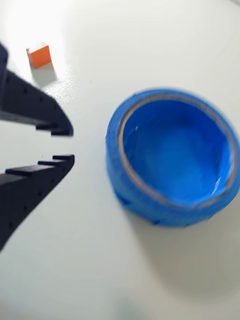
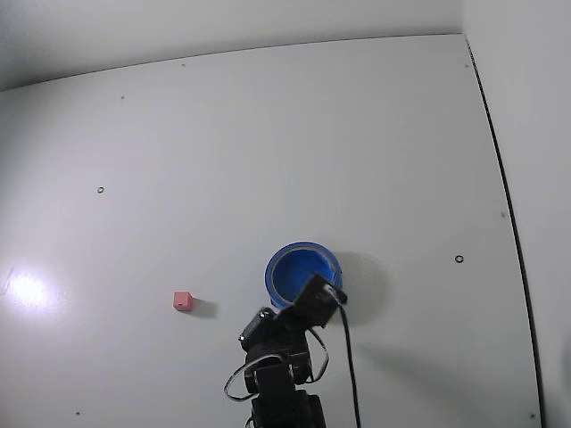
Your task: Grasp a block and put it in the bin.
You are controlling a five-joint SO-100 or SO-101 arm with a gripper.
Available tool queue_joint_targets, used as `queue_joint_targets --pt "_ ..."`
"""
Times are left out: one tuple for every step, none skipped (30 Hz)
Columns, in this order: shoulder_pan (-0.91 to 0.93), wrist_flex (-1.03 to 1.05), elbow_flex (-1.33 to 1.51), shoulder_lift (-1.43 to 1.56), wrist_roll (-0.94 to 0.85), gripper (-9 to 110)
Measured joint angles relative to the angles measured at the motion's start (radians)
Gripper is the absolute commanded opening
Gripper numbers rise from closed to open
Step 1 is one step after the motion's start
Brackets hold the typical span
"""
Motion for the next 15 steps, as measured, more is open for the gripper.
queue_joint_targets --pt "0.000 0.000 -0.020 0.000 -0.052 21" --pt "-0.002 0.000 -0.043 0.000 -0.095 23" --pt "-0.003 0.000 -0.067 0.000 -0.126 25" --pt "-0.006 0.000 -0.094 -0.006 -0.146 27" --pt "-0.009 0.000 -0.123 -0.020 -0.161 28" --pt "-0.009 0.000 -0.155 -0.043 -0.173 28" --pt "-0.015 0.000 -0.189 -0.075 -0.183 28" --pt "-0.026 0.000 -0.225 -0.117 -0.189 28" --pt "-0.040 0.000 -0.264 -0.167 -0.193 28" --pt "-0.060 0.000 -0.308 -0.229 -0.196 27" --pt "-0.083 0.000 -0.353 -0.296 -0.196 27" --pt "-0.109 0.000 -0.402 -0.371 -0.196 27" --pt "-0.135 0.000 -0.453 -0.454 -0.196 27" --pt "-0.161 0.000 -0.505 -0.534 -0.196 26" --pt "-0.187 0.000 -0.558 -0.615 -0.196 26"
